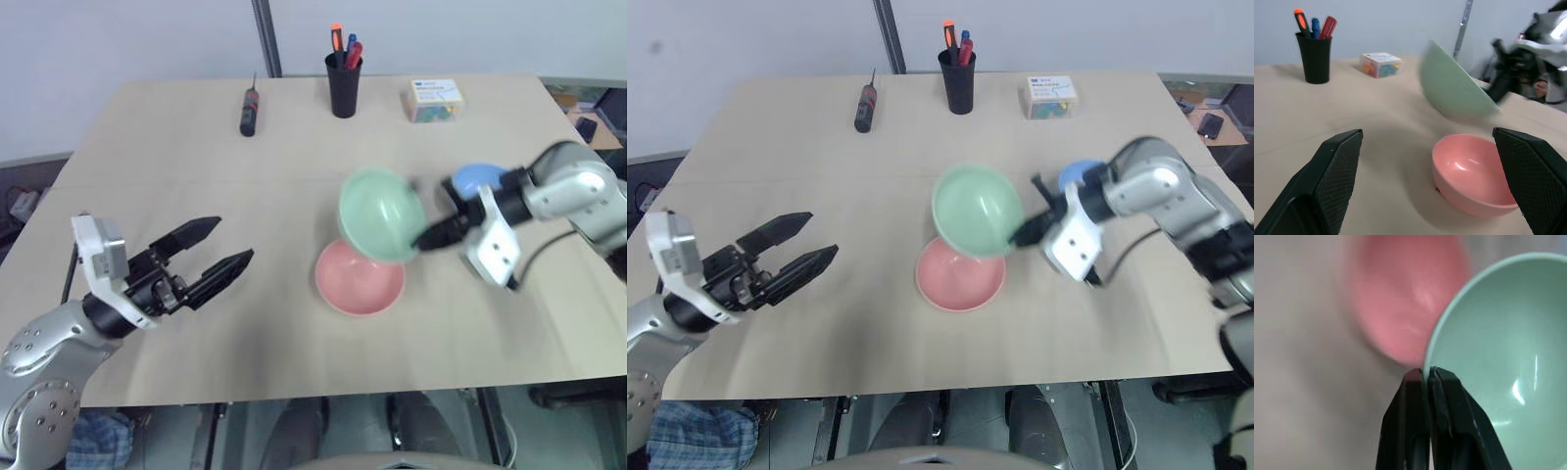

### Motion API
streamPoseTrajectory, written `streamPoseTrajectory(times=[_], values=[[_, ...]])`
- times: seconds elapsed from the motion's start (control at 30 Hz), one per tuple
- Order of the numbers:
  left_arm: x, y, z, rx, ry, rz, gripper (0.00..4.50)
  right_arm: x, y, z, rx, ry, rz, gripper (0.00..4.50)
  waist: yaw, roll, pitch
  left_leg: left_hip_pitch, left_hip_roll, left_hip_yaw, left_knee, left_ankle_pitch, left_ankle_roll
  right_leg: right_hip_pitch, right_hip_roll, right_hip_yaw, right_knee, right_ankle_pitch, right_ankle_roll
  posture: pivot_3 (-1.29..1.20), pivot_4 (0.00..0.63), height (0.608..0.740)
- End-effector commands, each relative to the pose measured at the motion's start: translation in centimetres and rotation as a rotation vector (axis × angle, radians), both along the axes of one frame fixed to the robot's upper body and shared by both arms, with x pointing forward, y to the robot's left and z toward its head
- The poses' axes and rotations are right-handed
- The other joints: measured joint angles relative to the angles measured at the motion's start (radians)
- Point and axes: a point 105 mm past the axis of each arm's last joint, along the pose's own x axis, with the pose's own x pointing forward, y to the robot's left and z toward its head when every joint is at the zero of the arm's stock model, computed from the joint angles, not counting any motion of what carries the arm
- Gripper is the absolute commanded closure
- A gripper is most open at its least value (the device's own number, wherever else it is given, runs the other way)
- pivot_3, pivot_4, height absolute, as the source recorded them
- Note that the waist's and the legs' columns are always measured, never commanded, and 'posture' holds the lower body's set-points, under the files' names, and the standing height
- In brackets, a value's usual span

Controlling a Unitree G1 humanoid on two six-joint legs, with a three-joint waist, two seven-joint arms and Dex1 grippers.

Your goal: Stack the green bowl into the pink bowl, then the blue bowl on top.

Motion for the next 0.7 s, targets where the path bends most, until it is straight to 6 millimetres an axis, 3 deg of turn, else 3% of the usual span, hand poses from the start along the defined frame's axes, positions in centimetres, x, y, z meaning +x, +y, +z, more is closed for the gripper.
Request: streamPoseTrajectory(times=[0.03, 0.17, 0.47, 0.5, 0.57, 0.7], values=[[0.5, -0.5, 0.3, 0.029, -0.022, -0.057, 0.00, -2.5, 1.3, 1.4, 0.002, 0.033, 0.068, 4.44, -0.004, 0.000, 0.000, 0.001, 0.001, 0.001, 0.000, 0.000, 0.000, 0.000, 0.001, 0.001, 0.001, 0.000, 0.000, 0.00, 0.150, 0.740], [1.1, -0.8, 0.5, 0.035, -0.026, -0.091, 0.00, -2.8, 1.6, 1.5, -0.013, 0.043, 0.052, 4.44, 0.004, 0.000, 0.000, 0.001, 0.001, 0.001, 0.001, 0.000, 0.000, 0.000, 0.001, 0.000, 0.002, 0.000, 0.000, 0.00, 0.150, 0.740], [1.5, -1.0, 0.3, 0.035, -0.026, -0.115, 0.00, -1.4, 2.4, 2.6, 0.023, -0.025, -0.001, 4.44, 0.008, 0.000, 0.000, -0.002, 0.000, 0.000, 0.001, 0.000, 0.000, -0.001, 0.000, -0.001, 0.000, 0.000, 0.000, 0.00, 0.150, 0.740], [1.5, -1.0, 0.2, 0.034, -0.025, -0.116, 0.00, -1.4, 2.4, 2.5, 0.020, -0.021, -0.006, 3.84, 0.008, 0.000, 0.000, -0.002, 0.000, 0.000, 0.001, 0.000, 0.000, -0.001, 0.000, -0.001, 0.000, 0.000, 0.000, 0.00, 0.150, 0.740], [1.5, -1.1, 0.1, 0.032, -0.022, -0.117, 0.00, -1.2, 2.2, 2.5, 0.021, -0.025, -0.024, 3.31, 0.008, 0.000, 0.000, -0.002, 0.000, 0.000, 0.002, 0.000, 0.000, -0.001, 0.000, -0.001, 0.000, 0.000, 0.000, 0.00, 0.150, 0.740], [1.4, -1.2, 0.0, 0.032, -0.018, -0.119, 0.00, 0.2, 2.0, 3.5, 0.082, -0.078, -0.074, 1.61, 0.007, 0.000, 0.000, -0.002, 0.000, 0.000, 0.002, 0.000, 0.000, -0.001, 0.000, -0.001, 0.000, 0.000, 0.000, 0.00, 0.150, 0.740]])
